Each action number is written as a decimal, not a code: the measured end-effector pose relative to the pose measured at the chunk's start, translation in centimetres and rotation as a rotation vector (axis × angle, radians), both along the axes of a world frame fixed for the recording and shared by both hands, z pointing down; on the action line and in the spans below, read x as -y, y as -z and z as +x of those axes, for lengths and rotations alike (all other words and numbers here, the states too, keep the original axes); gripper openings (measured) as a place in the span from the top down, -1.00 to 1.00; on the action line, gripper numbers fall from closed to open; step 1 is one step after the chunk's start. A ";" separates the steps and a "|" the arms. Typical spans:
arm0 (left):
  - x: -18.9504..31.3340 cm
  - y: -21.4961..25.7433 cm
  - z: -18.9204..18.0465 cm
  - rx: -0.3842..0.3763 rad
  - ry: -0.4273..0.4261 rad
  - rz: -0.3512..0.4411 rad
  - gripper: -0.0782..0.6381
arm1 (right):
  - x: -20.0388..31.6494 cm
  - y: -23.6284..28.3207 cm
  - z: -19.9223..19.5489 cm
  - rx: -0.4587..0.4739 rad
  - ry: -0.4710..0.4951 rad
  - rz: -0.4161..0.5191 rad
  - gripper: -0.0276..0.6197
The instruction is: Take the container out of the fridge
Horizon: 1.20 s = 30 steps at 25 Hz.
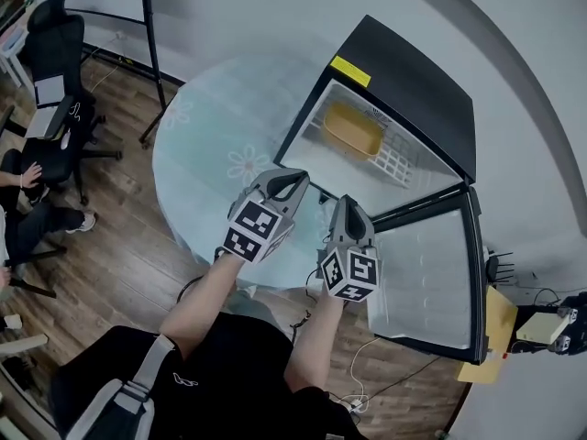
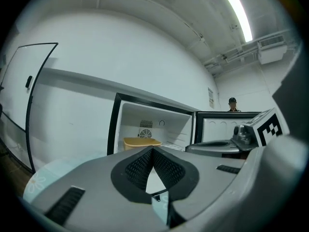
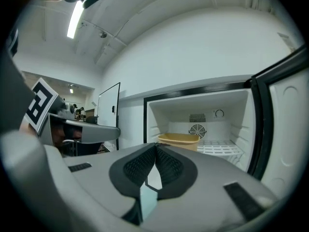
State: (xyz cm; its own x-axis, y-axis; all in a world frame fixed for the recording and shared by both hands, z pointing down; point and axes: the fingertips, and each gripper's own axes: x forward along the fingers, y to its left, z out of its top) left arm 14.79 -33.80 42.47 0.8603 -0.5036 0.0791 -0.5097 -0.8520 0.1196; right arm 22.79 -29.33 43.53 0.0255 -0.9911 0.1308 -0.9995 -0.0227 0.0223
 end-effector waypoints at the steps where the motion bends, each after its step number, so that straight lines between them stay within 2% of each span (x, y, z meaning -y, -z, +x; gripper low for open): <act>1: 0.4 0.0 0.6 0.018 -0.004 0.020 0.78 | 0.6 0.1 0.2 -0.017 0.019 0.002 0.90; 4: 1.3 -0.5 2.8 0.082 -0.031 0.073 0.78 | 2.0 0.4 1.6 -0.095 0.036 -0.011 0.90; 8: 2.9 -1.4 4.8 0.156 -0.040 0.102 0.78 | 3.7 1.1 3.6 -0.182 0.041 -0.017 0.90; 10: 3.8 -1.5 5.6 0.198 -0.032 0.131 0.78 | 4.6 1.0 4.4 -0.263 0.064 -0.054 0.90; 13: 5.4 -2.1 6.6 0.354 -0.020 0.243 0.71 | 6.1 0.2 5.0 -0.430 0.114 -0.140 0.89; 15: 6.3 -2.8 7.3 0.464 -0.019 0.302 0.71 | 7.1 0.1 5.1 -0.491 0.148 -0.166 0.89; 16: 6.7 -3.1 7.6 0.498 -0.025 0.319 0.70 | 7.6 0.0 5.1 -0.515 0.167 -0.180 0.83; 18: 7.1 -3.2 8.4 0.542 -0.042 0.350 0.67 | 8.6 -0.5 5.2 -0.556 0.200 -0.211 0.72; 19: 7.3 -3.2 8.8 0.562 -0.048 0.368 0.59 | 9.1 -0.8 5.2 -0.573 0.211 -0.223 0.72; 23: 8.0 -3.4 10.6 0.650 -0.071 0.438 0.54 | 10.8 -1.6 6.0 -0.646 0.228 -0.264 0.73; 25: 8.3 -3.9 11.4 0.692 -0.091 0.451 0.42 | 11.5 -2.0 6.3 -0.680 0.240 -0.283 0.71; 30: 9.9 -4.4 12.3 0.757 -0.090 0.467 0.42 | 12.8 -2.7 6.2 -0.762 0.280 -0.313 0.68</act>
